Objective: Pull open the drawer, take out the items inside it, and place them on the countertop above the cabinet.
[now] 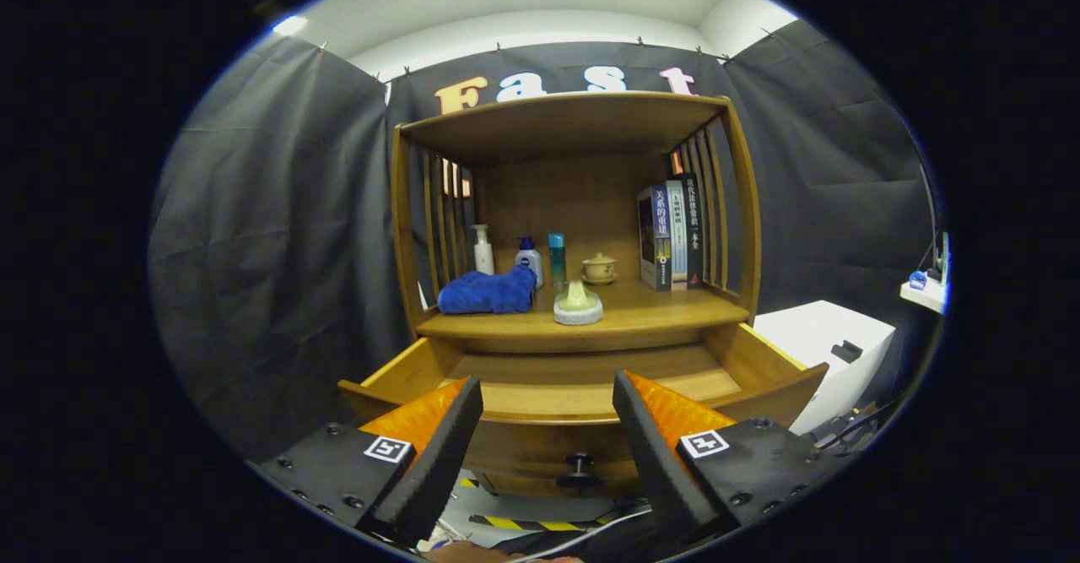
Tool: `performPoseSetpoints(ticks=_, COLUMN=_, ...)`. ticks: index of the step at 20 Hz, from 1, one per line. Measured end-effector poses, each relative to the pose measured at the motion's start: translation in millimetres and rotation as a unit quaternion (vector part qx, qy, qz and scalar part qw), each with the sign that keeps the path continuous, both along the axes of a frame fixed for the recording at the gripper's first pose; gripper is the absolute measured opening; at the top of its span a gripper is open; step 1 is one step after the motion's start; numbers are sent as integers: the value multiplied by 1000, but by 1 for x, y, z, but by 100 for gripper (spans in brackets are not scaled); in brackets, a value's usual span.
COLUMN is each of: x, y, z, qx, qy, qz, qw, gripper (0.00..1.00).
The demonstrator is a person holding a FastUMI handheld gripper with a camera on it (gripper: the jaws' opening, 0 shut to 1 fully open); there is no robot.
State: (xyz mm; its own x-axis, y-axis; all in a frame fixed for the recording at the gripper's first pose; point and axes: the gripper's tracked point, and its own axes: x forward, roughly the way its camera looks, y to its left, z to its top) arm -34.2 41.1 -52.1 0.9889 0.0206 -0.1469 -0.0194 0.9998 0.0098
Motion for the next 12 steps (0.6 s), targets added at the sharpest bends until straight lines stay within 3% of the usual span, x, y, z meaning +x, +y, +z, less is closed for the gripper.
performPoseSetpoints(ticks=12, x=34, y=-29, z=-80, qx=-22, qy=33, qz=-44, qw=998, gripper=99)
